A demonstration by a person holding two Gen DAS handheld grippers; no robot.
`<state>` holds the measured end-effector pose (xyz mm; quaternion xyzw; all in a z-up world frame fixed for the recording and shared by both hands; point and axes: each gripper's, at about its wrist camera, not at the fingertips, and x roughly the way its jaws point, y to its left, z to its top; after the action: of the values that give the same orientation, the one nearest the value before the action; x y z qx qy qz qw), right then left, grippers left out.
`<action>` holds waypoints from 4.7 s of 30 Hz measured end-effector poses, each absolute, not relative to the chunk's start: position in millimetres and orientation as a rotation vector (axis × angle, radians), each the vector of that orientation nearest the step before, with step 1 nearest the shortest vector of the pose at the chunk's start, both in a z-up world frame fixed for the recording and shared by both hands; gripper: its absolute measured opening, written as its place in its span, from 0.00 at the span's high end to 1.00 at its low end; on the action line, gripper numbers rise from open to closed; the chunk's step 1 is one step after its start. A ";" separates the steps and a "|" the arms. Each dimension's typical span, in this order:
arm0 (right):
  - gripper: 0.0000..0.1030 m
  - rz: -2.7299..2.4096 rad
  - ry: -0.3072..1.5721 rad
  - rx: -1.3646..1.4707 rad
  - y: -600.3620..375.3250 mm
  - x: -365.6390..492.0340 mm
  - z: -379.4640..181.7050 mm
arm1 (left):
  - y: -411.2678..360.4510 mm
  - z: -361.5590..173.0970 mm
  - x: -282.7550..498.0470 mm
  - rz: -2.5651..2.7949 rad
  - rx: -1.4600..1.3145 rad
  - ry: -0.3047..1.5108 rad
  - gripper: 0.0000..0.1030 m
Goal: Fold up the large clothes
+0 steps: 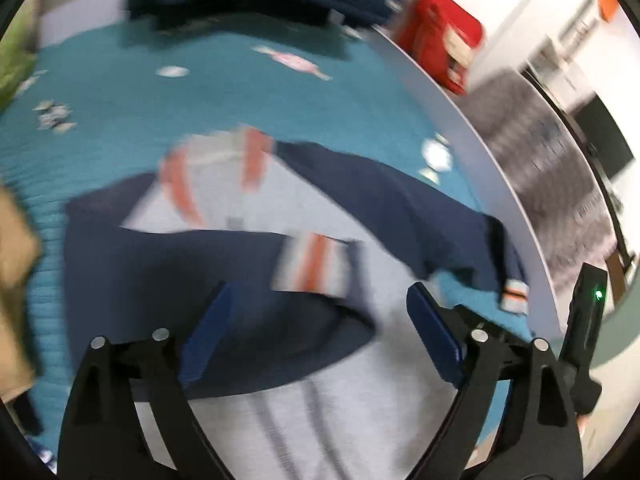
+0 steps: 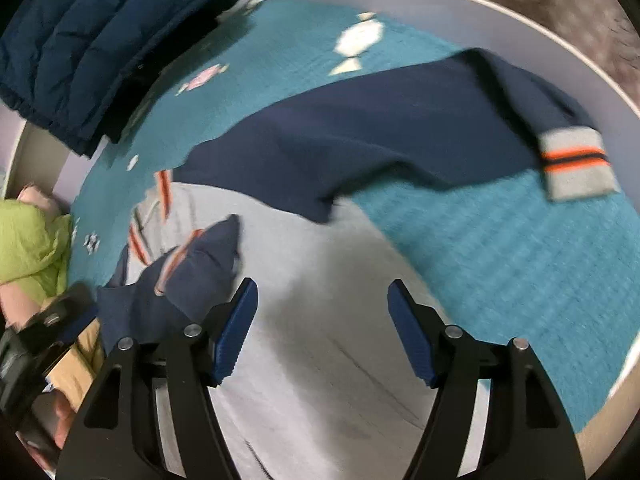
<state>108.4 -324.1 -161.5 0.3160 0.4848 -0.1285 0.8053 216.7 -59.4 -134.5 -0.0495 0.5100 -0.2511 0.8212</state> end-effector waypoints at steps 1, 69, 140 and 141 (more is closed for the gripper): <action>0.37 -0.255 1.050 0.674 -319.7 117.0 -163.6 | -46.2 -134.5 218.3 -0.500 -0.105 1.084 0.14; 0.65 -0.119 1.106 0.444 -268.4 116.7 -149.6 | 47.7 -189.1 188.0 -0.077 0.122 1.169 0.33; 0.87 -0.099 0.595 0.805 -468.6 54.5 -27.1 | -229.7 -275.8 309.4 -0.509 -0.048 1.291 0.89; 0.87 -0.061 0.585 0.819 -461.9 58.0 -23.1 | -231.7 -275.2 308.4 -0.509 -0.029 1.288 0.89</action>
<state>58.0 -461.9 -23.1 0.3922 0.2804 -0.0294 0.8756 308.4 -231.7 -275.2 -0.0132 0.5936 -0.2346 0.7697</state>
